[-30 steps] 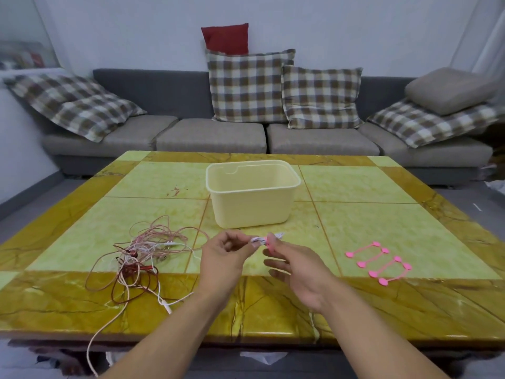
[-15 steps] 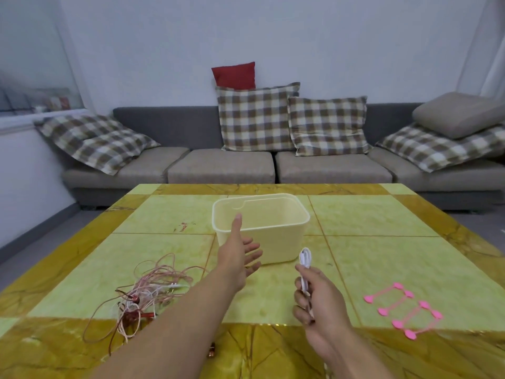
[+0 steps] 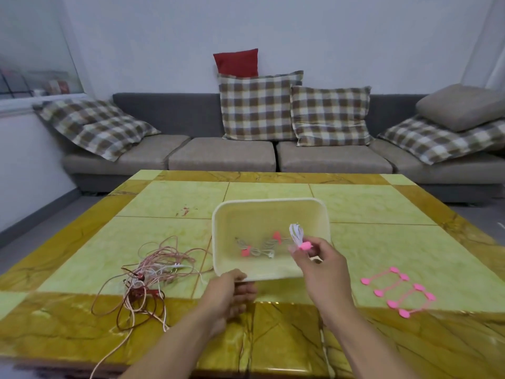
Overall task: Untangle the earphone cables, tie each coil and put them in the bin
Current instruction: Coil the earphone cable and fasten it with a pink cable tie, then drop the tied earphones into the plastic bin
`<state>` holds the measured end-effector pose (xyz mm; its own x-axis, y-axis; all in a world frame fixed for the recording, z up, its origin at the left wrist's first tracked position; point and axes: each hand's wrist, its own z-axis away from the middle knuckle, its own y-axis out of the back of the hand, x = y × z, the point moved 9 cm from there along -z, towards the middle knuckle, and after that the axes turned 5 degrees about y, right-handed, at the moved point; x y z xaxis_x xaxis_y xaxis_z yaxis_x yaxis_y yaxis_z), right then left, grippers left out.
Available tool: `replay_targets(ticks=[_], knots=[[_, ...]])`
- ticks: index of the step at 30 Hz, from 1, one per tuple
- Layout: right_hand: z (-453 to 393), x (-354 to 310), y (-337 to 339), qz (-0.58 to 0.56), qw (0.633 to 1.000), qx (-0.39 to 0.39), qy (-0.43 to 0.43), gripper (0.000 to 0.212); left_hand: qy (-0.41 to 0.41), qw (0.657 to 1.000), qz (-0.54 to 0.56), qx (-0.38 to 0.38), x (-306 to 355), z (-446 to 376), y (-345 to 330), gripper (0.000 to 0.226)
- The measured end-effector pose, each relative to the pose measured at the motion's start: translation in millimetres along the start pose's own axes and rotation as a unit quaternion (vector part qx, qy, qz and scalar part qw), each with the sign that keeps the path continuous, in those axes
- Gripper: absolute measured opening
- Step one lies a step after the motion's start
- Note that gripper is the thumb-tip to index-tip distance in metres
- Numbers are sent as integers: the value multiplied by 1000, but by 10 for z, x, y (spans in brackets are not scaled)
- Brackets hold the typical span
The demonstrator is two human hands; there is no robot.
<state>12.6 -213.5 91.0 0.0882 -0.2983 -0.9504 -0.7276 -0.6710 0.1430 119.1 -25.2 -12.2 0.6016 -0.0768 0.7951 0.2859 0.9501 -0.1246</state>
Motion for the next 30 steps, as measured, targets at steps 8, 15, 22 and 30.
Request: replay_targets(ticks=[8, 15, 22, 30], knots=[[-356, 197, -573, 331, 926, -176, 40, 20, 10, 999, -30, -37, -124, 194, 59, 25], [-607, 346, -902, 412, 893, -175, 41, 10, 15, 997, -37, -60, -165, 177, -40, 26], [-613, 422, -1119, 436, 872, -220, 37, 21, 2, 998, -28, -51, -193, 160, -74, 31], [-645, 175, -963, 484, 849, -189, 94, 40, -73, 996, 14, -40, -25, 190, -61, 28]])
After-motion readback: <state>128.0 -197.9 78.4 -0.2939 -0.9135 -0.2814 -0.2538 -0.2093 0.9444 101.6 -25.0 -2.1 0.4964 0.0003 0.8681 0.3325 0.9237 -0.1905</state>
